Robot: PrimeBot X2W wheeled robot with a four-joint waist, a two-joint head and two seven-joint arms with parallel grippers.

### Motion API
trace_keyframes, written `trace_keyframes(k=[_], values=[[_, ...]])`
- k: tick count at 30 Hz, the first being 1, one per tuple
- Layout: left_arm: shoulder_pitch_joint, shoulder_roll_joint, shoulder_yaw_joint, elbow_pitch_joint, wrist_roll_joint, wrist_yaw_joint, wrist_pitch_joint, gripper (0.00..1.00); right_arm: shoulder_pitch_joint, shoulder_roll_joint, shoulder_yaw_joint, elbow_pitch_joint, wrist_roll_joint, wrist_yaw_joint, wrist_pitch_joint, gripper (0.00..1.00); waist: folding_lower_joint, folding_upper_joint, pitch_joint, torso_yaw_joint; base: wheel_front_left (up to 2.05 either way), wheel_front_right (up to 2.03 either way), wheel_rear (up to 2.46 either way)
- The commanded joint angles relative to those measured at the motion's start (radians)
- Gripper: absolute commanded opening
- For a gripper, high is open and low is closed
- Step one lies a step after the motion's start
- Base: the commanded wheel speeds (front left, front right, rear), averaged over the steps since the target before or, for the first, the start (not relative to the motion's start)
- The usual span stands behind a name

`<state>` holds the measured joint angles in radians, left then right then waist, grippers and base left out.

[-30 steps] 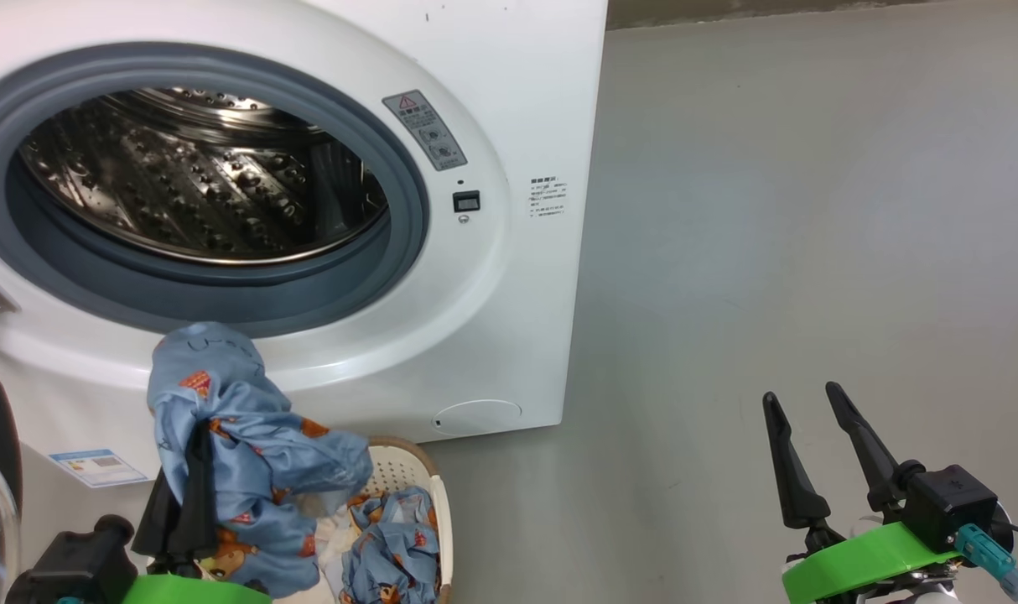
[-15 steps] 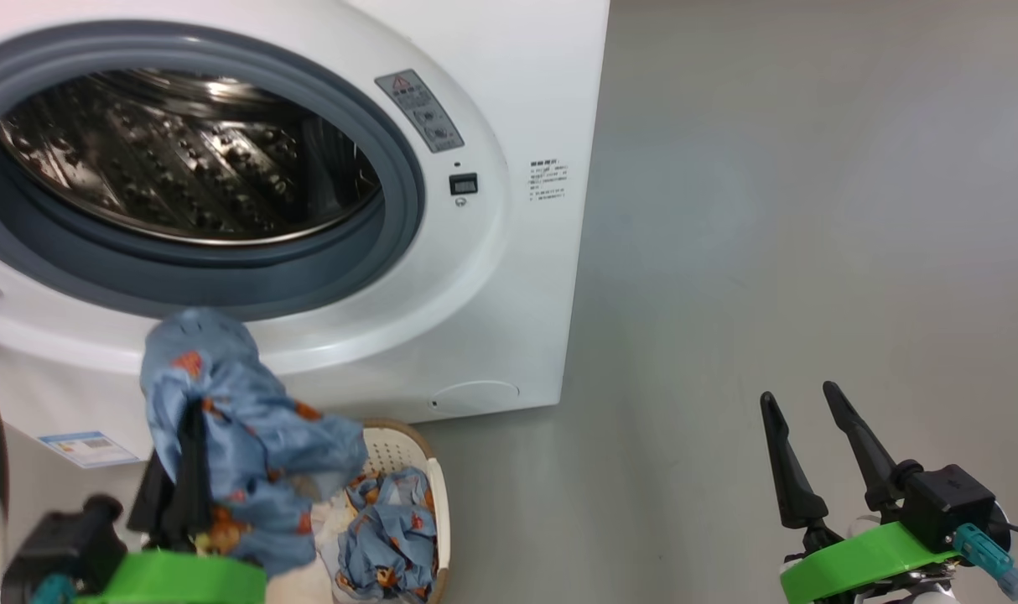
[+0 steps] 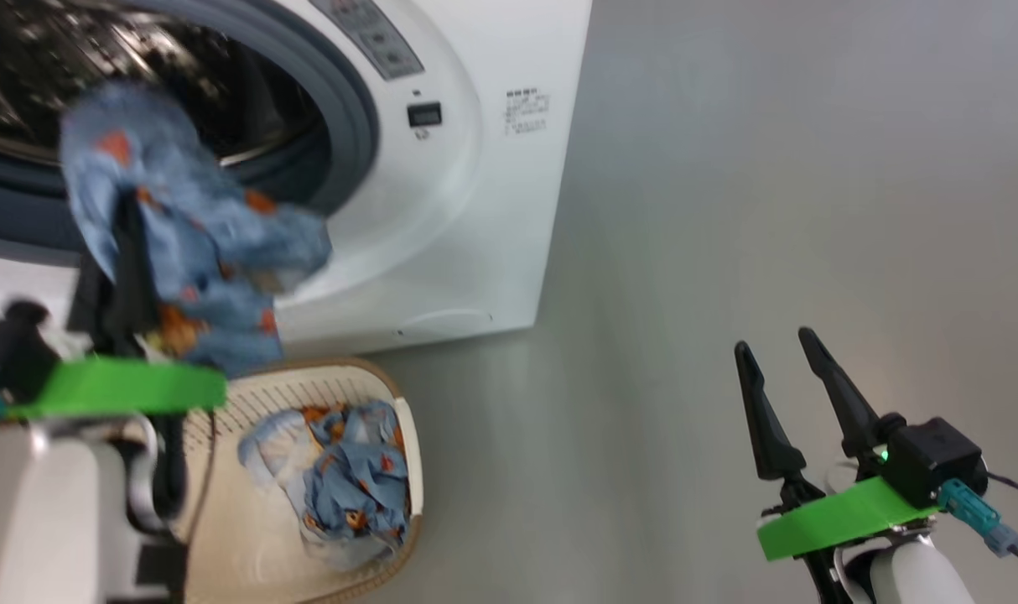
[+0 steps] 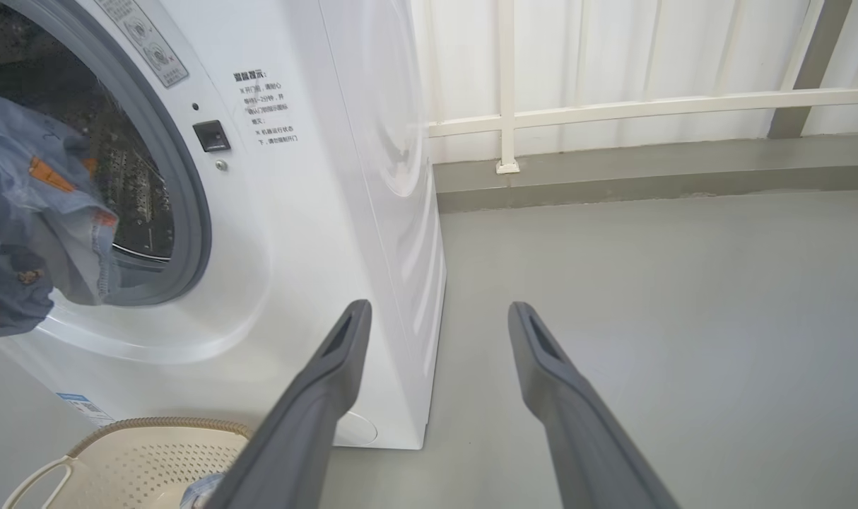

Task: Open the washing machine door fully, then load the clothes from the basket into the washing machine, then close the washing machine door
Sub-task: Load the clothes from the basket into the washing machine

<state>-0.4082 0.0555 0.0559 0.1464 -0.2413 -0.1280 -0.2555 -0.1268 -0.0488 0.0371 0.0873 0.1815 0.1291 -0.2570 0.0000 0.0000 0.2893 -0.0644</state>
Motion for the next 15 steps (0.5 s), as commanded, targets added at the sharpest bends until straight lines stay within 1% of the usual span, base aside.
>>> trace_keyframes(k=[1,11,15], values=[[-0.048,0.04,0.032,-0.012,0.009,-0.002,-0.006,0.0,-0.025,-0.001,0.031,-0.027,0.007,0.002,-0.005,1.0,0.0,0.0,0.09,-0.036,0.0,0.0,0.0],[-0.275,0.15,0.044,0.112,0.0,-0.003,-0.006,0.0,-0.087,-0.001,0.05,-0.052,0.03,0.002,-0.005,1.0,0.0,0.0,0.257,-0.088,0.0,0.0,0.0],[-0.355,0.203,-0.002,0.18,-0.024,-0.003,-0.006,0.0,-0.1,-0.001,0.061,-0.045,0.045,0.002,-0.005,1.0,0.0,0.0,0.307,-0.097,0.0,0.0,0.0]])
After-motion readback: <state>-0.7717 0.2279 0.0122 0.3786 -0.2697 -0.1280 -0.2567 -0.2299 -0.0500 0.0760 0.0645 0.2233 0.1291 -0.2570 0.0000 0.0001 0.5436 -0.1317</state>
